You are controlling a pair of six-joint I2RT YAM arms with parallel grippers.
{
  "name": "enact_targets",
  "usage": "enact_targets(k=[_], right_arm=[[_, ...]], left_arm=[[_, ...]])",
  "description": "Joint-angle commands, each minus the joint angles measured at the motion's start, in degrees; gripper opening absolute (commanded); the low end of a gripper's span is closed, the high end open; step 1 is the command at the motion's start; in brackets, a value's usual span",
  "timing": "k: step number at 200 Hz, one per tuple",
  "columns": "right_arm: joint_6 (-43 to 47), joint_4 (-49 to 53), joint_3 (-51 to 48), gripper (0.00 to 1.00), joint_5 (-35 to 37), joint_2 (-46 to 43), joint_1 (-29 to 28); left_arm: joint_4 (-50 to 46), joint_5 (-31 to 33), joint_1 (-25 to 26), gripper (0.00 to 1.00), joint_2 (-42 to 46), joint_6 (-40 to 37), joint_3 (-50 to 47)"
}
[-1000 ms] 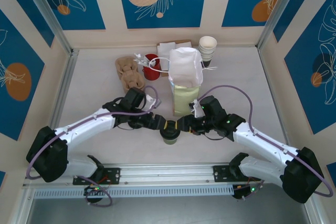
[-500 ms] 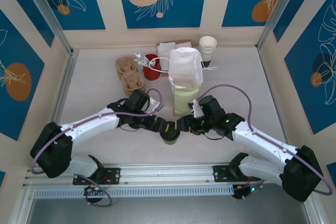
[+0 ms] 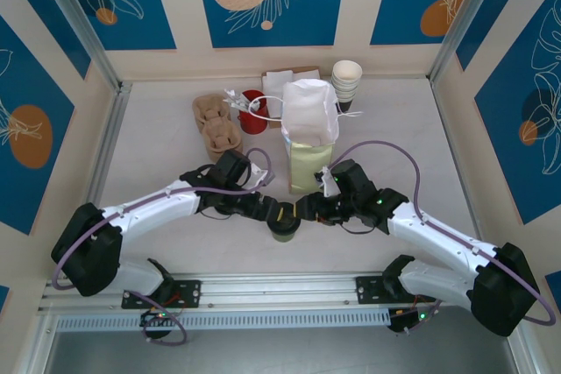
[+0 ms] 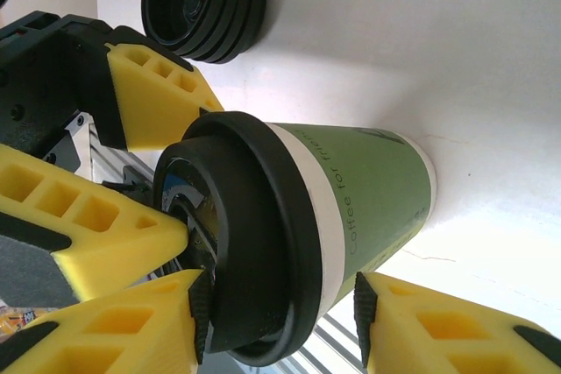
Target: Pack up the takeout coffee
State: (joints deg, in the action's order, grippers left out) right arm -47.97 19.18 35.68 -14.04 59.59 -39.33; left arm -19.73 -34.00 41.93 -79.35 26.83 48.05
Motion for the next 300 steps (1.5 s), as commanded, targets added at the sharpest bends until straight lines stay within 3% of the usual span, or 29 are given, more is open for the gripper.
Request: enact_targets(k=[1, 131, 210, 300], right_arm=[[1.3, 2.3, 1.6, 0.48, 1.6, 0.6, -0.5], [1.2, 3.3, 2.3, 0.47, 2.2, -0.8, -1.1], [1.2, 3.3, 1.3, 0.38, 4.3, -0.1, -1.9], [1.1, 4.6, 1.5, 0.34, 6.8, 0.5, -2.1]], left_arm=[[-0.9, 0.2, 0.6, 0.66, 1.4, -0.9, 1.7], [-0.5, 1.6, 0.4, 0.61, 1.8, -0.3, 0.0], [1.6, 1.2, -0.2, 0.53, 0.3, -1.0, -2.8], [2.0, 1.5, -0.8, 0.52, 0.9, -1.2, -4.4]])
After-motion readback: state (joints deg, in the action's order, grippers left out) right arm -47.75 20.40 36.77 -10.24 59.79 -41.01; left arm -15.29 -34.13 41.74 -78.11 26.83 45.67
